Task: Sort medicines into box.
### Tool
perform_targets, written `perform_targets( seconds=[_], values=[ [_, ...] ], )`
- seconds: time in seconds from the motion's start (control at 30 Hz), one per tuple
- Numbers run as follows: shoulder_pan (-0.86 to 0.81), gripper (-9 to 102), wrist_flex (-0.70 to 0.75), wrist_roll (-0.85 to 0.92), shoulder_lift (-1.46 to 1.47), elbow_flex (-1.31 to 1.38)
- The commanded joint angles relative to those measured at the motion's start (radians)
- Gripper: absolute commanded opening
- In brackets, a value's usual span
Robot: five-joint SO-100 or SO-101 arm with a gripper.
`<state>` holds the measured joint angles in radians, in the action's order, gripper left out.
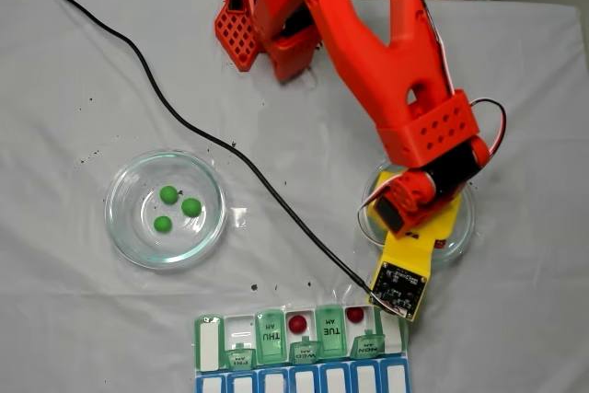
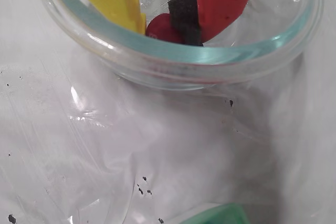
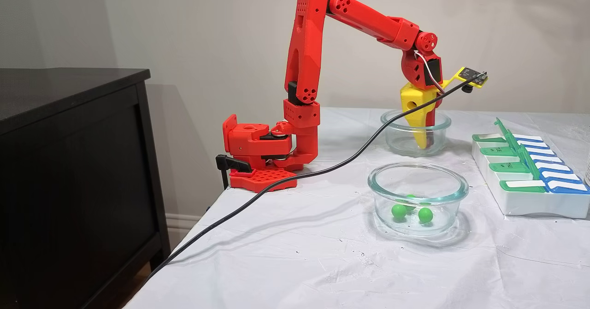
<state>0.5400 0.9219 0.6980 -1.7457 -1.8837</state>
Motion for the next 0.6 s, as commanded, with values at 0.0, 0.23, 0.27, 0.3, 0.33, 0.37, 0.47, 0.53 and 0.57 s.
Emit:
perform_targets(
  seconds=[0.0,0.23,0.27,0.3,0.33,0.37,0.47,0.53,0.57],
  values=[
    [-0.017,0,-0.003,0.003,-0.015,0.015],
    [0.018,0,0.112,-0.101,-0.169,0.049],
    [0.020,0,0.126,-0.143,-0.198,0.060],
    [0.021,0,0.149,-0.184,-0.222,0.080],
    [0.021,0,0.178,-0.230,-0.242,0.104],
    [0.018,0,0.210,-0.275,-0.256,0.132],
    [-0.018,0,0.255,-0.367,-0.298,0.181],
    [-0.066,0,0.272,-0.410,-0.308,0.216],
    [-0.092,0,0.285,-0.425,-0.310,0.236]
  ],
)
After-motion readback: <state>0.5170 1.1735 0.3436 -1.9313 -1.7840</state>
